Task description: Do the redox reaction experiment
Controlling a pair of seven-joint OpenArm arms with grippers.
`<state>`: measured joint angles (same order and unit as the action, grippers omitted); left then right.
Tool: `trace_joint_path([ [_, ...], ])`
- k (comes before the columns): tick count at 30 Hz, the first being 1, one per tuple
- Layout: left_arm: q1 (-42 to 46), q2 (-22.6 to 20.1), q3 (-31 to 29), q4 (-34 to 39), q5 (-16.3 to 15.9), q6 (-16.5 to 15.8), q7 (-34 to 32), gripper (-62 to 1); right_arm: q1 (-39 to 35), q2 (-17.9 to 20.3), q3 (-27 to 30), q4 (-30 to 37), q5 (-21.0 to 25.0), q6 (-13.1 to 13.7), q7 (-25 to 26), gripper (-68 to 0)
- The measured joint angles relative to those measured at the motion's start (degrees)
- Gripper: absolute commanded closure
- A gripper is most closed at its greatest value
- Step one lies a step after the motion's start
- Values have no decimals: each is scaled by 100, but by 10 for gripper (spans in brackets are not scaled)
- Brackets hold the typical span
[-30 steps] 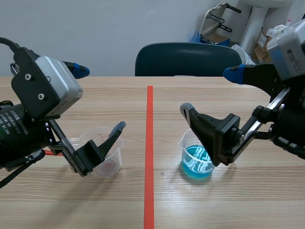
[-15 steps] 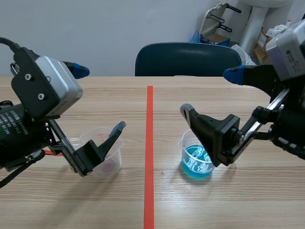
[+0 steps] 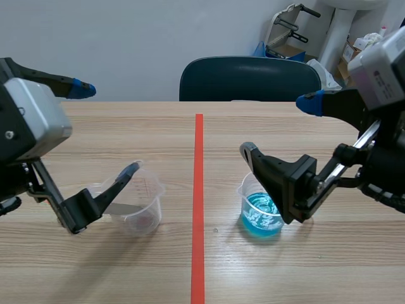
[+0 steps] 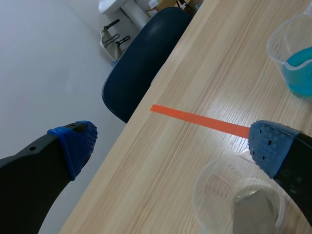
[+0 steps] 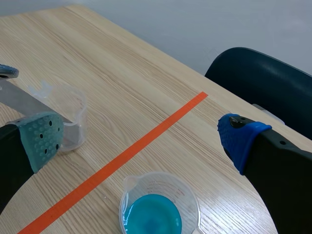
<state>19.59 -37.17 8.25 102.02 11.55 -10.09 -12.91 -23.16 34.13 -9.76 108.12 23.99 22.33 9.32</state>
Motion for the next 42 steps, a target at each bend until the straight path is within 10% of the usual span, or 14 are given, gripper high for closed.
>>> trace_joint_path([
  [11,1054,-564,-960,0,-52,-2,-859,-623,44,-2,-612,0,-271,214,2,-679],
  [28,2835,-1532,-3311,-2,-1519,-258,-1930,-623,1126,-299,-2232,-2,-964,118,-345,-679],
  [42,3357,-1554,-3829,-1054,-1506,-625,-3390,-623,2094,-1305,-3504,-1049,-1672,-48,-409,-679],
])
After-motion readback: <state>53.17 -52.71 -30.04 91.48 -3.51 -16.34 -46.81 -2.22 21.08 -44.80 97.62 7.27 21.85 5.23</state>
